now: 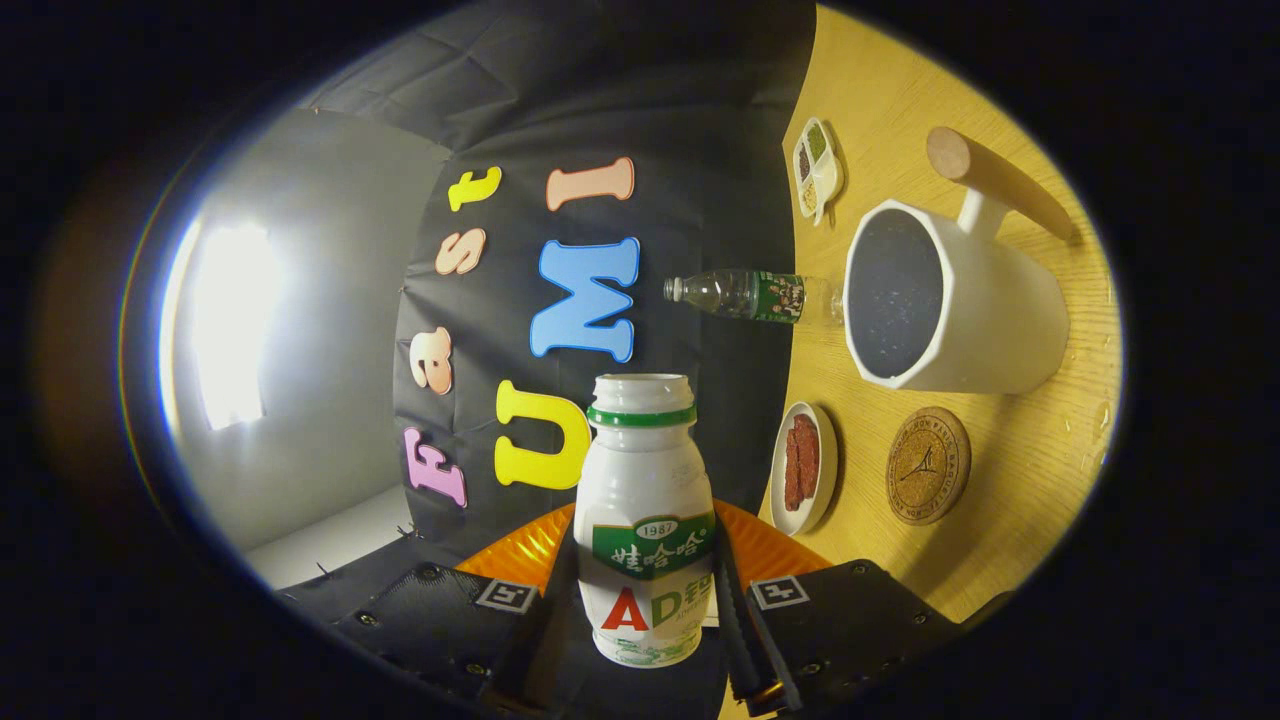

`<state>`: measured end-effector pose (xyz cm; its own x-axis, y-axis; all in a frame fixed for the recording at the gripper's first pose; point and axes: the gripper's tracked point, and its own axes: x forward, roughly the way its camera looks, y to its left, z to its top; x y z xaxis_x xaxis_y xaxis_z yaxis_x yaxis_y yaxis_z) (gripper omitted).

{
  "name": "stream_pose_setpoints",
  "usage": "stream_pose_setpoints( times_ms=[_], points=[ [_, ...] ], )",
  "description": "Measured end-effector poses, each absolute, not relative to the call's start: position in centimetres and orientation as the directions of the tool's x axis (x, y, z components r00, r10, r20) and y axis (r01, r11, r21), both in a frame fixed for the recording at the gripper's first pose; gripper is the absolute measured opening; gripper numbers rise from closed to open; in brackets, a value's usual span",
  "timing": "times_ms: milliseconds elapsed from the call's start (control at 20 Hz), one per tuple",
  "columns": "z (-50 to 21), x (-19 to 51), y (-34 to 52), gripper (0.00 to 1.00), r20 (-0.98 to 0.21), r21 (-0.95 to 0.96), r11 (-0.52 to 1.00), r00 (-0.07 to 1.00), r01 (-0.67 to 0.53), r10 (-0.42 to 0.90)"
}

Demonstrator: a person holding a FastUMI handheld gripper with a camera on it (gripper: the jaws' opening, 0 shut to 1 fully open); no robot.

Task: Take the bottle from table, then pour the juice into the cup, finally place the bottle on the coaster

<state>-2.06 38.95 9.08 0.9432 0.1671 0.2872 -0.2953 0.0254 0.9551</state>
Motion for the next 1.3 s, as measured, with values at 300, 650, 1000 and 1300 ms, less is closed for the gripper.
stream_pose_setpoints(
  times_ms=[300,650,1000,1300],
  points=[
    [9.1,-2.0,38.8,0.63,0.310,0.950,-0.025,0.939,-0.310,0.149],
    [9.1,-2.0,38.6,0.63,0.337,0.940,-0.097,0.934,-0.327,0.120],
    [9.3,-2.0,38.1,0.63,0.343,0.933,-0.148,0.934,-0.328,0.095],
    [9.5,-2.2,37.8,0.63,0.354,0.926,-0.171,0.932,-0.336,0.084]
  ],
)
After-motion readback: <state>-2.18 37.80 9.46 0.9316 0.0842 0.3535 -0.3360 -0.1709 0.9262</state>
